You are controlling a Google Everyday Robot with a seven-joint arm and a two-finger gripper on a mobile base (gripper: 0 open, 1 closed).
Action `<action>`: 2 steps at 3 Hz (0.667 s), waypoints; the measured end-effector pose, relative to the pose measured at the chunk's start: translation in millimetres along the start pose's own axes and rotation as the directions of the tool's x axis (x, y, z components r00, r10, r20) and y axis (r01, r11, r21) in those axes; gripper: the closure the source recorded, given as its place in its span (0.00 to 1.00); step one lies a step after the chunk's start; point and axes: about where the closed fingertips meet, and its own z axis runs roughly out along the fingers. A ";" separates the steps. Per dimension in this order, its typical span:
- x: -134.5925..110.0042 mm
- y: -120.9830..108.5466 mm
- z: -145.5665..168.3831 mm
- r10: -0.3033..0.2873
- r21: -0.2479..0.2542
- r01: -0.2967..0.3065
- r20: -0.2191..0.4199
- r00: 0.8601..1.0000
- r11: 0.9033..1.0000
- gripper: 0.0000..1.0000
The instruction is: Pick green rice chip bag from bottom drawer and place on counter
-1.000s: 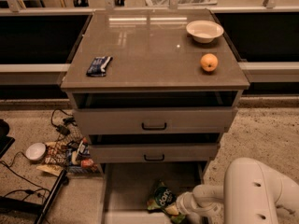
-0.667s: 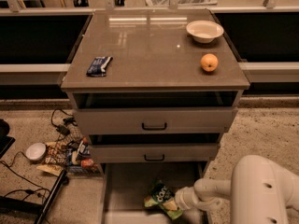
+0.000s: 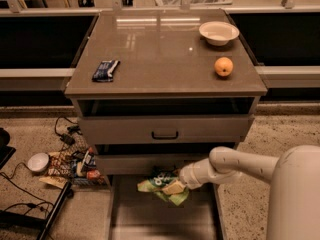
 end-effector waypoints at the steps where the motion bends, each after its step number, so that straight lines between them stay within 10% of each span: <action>1: -28.6 10.4 -15.6 -0.035 -0.036 0.035 0.005 0.999 0.999 1.00; 2: -58.5 32.2 -44.1 -0.077 -0.036 0.077 0.011 0.997 0.996 1.00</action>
Offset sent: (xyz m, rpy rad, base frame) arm -0.0558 0.0011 0.2738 0.0255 -0.1916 0.1718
